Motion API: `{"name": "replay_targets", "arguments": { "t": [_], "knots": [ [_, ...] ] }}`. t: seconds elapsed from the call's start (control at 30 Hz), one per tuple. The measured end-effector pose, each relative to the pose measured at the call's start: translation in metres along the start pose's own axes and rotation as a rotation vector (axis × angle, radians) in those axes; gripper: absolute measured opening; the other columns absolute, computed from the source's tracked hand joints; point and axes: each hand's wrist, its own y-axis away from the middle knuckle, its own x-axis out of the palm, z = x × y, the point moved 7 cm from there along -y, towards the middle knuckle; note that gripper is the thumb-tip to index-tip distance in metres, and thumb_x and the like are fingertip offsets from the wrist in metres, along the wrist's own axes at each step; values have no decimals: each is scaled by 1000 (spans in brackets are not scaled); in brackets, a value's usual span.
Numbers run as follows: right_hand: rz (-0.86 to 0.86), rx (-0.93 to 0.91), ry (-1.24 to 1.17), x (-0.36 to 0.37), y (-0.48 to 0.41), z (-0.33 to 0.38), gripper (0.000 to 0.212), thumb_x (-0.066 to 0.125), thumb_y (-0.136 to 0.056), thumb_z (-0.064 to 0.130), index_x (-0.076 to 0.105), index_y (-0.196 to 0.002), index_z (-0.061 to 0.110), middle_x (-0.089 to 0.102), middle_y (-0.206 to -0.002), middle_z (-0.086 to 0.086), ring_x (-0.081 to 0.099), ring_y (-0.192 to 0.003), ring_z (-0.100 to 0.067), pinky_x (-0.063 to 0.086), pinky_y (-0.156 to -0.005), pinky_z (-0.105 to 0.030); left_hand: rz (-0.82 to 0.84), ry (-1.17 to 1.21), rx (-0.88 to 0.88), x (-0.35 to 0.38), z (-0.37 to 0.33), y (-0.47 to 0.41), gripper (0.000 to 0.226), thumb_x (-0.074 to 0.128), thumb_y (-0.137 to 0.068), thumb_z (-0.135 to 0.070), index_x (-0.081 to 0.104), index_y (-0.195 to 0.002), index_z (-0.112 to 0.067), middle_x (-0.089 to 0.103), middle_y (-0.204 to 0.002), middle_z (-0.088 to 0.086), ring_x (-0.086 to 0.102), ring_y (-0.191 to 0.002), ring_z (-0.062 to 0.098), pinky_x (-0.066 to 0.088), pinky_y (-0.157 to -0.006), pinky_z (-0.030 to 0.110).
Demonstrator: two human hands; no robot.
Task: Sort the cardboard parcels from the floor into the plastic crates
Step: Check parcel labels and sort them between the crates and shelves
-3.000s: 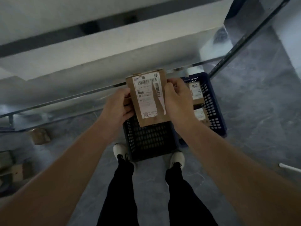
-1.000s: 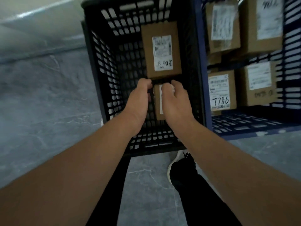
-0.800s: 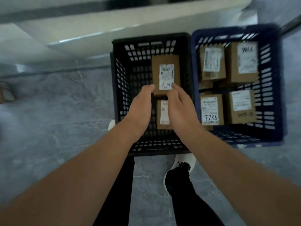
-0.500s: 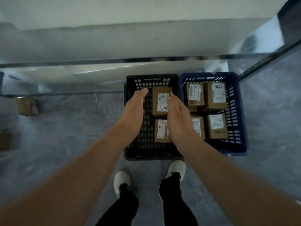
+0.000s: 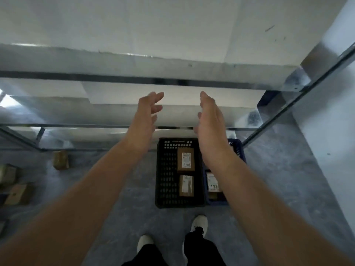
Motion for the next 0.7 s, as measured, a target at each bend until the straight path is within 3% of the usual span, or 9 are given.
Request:
{"name": "replay_targets", "arguments": {
  "t": [0.1,0.2,0.43,0.6,0.7],
  "knots": [
    [18,-93,-4,6,32,63,53,38,-114,49,43,-165,32,44,-169,13,41,-154,-10,34,-130,-49,1,41,121,-19,-64,40,70,40,-80,-65,57,-141,-37,52,-147,-1,38,-143,23,23,-123,46],
    [58,-165,-52,16,65,123,52,40,-113,52,47,-163,35,45,-167,14,42,-153,-11,35,-129,-51,-2,40,255,-36,-125,79,59,34,-95,-63,54,-144,-38,49,-151,0,37,-145,23,22,-124,48],
    [288,-336,-10,49,129,241,49,36,-114,55,49,-159,41,45,-168,14,46,-150,-14,45,-123,-53,-211,56,466,-76,-222,162,47,29,-104,-58,53,-141,-42,47,-151,-4,35,-147,23,22,-124,53],
    [474,-371,-20,69,162,288,48,39,-113,54,51,-157,39,48,-163,14,50,-146,-16,44,-123,-54,-343,95,544,-101,-250,211,78,38,-74,-72,54,-142,-38,54,-141,-6,43,-140,22,34,-116,43],
    [591,-390,-20,77,177,300,47,38,-114,55,51,-156,40,48,-164,14,50,-147,-17,44,-123,-54,-438,94,571,-111,-256,238,96,46,-56,-79,54,-142,-38,55,-143,-3,44,-136,22,34,-115,44]
  ]
}}
